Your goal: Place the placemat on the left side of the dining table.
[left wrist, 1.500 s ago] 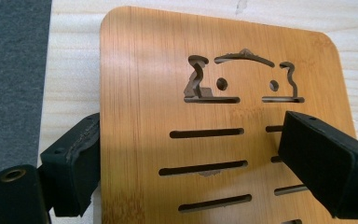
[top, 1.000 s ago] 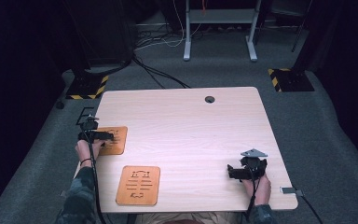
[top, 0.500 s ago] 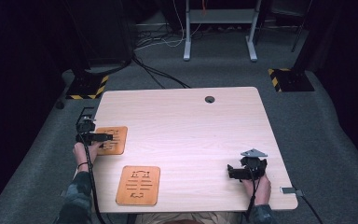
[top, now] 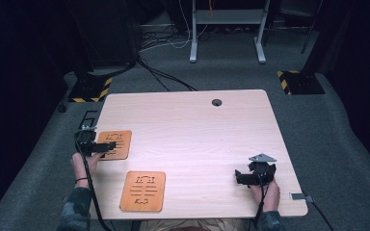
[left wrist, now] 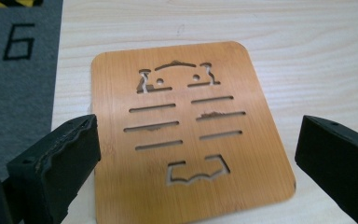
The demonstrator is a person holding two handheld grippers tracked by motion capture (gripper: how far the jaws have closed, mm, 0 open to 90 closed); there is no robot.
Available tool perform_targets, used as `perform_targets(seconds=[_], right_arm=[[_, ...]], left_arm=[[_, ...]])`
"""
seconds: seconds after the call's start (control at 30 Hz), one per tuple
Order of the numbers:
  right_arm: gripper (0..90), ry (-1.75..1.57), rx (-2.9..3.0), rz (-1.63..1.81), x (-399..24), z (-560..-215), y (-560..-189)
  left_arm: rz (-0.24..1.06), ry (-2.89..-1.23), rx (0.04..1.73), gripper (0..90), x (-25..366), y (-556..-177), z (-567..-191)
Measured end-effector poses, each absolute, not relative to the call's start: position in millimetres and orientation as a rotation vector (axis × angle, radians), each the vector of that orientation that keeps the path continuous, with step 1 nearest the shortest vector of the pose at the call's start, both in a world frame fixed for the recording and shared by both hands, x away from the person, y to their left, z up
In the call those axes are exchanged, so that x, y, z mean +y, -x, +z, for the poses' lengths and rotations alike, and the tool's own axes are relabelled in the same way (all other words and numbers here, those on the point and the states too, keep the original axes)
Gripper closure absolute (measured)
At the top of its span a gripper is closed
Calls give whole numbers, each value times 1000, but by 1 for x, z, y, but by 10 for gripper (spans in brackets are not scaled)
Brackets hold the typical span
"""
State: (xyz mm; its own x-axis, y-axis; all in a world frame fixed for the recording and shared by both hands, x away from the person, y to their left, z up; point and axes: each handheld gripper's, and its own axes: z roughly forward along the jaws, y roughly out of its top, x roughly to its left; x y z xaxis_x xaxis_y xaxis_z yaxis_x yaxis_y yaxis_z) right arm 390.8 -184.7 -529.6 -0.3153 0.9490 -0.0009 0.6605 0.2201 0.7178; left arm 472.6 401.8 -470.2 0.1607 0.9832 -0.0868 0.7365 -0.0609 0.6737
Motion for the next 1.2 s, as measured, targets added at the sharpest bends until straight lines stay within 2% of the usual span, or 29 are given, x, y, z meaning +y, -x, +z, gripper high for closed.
perform_targets(seconds=[0.4,0.67,1.0,1.1,1.2], right_arm=[[0,-1482,2057,870,-185,-530,-391],[0,-1479,2060,867,-185,-530,-391],[0,-1478,2059,866,-185,-530,-391],[0,-1479,2059,866,-185,-530,-390],[0,-1479,2059,866,-185,-530,-390]], left_arm=[[574,-1814,1548,0,400,-417,-470],[595,-1797,1568,0,407,-383,-490],[558,-1817,1623,0,413,-367,-527],[673,-1854,1600,0,406,-365,-532],[673,-1853,1602,0,406,-365,-532]])
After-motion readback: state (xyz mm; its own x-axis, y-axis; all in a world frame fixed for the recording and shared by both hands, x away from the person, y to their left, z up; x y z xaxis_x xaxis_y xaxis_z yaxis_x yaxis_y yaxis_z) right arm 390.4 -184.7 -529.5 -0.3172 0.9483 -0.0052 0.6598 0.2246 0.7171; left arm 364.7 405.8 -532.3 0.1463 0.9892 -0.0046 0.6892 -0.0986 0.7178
